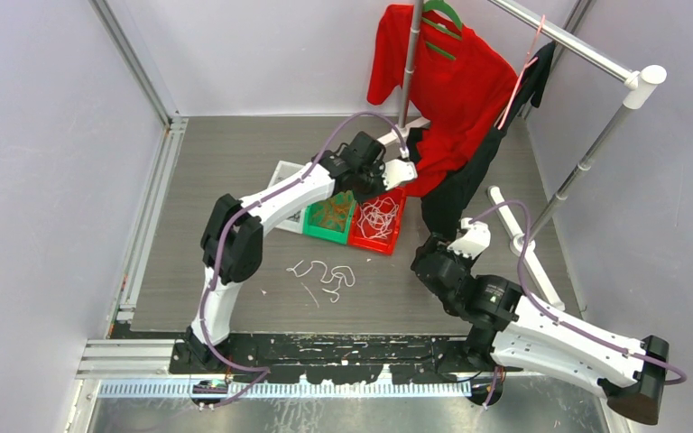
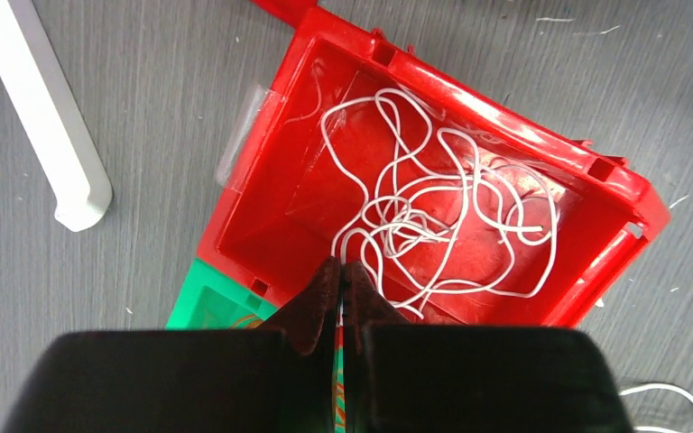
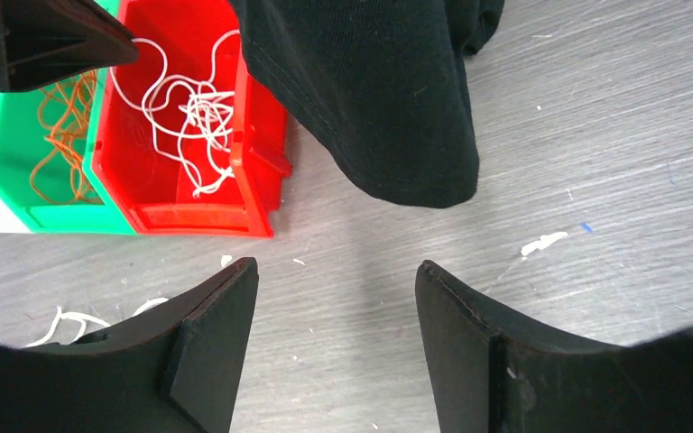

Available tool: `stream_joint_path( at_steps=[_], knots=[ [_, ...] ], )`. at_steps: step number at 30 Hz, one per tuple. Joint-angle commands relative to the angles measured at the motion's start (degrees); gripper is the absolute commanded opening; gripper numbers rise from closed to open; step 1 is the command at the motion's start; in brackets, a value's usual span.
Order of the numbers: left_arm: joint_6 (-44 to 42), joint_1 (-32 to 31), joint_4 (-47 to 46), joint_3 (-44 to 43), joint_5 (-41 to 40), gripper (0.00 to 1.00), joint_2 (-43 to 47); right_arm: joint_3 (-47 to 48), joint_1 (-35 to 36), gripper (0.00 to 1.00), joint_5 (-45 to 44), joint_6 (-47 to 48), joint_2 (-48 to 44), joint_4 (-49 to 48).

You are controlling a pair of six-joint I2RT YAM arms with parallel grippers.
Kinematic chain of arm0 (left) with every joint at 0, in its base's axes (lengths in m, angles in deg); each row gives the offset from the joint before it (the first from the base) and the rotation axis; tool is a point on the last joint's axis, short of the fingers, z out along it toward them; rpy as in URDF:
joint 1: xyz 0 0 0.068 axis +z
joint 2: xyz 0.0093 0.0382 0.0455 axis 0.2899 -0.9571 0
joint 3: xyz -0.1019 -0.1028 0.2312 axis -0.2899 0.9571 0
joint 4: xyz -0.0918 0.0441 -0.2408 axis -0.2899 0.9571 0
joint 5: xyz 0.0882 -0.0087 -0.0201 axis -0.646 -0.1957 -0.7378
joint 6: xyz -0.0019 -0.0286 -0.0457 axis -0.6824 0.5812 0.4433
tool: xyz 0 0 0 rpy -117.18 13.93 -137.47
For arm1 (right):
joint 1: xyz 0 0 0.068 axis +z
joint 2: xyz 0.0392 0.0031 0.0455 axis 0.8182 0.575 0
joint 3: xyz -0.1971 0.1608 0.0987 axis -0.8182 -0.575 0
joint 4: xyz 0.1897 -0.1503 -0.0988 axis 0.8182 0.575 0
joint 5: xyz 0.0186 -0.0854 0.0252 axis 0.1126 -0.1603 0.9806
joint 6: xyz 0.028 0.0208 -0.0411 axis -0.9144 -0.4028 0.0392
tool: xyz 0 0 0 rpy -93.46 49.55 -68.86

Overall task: Untangle the cables
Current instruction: Place the cable in the bin, then pick up the cable at the center of the board.

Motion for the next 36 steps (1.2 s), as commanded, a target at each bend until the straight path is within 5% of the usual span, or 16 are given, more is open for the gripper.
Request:
stream_joint_path(
  at_steps=[1, 7, 11, 21, 28, 36],
  knots=[
    [-1.3, -0.7, -3.9, -2.9, -4.1, 0.0, -0.2, 5.1, -0.2, 0.7, 2.7, -1.3, -1.2, 8.5],
    [1.5, -1.0, -1.6, -5.2, -1.0, 0.05, -1.6, 4.6, -0.2, 0.7, 4.8, -0.8, -1.0, 7.9],
    [1.5, -1.0, 5.9, -10.8, 2.1, 0.48, -2.1, 5.9, -0.2, 0.71, 6.1, 0.9, -0.3, 7.2],
    [1.3, 0.8, 21.7, -21.2, 3.8, 1.0, -0.8, 10.8, -0.2, 0.71, 14.7, 8.7, 3.7, 1.0],
    [5.3, 8.3, 42.1, -29.3, 7.5, 0.99, 4.1, 9.3, -0.2, 0.72, 29.1, 17.6, 14.5, -18.3],
    [8.1, 23.5, 41.8, -7.1, 11.9, 1.0, 22.6, 16.7, 3.0, 0.75, 37.1, 20.9, 41.1, -29.2]
  ],
)
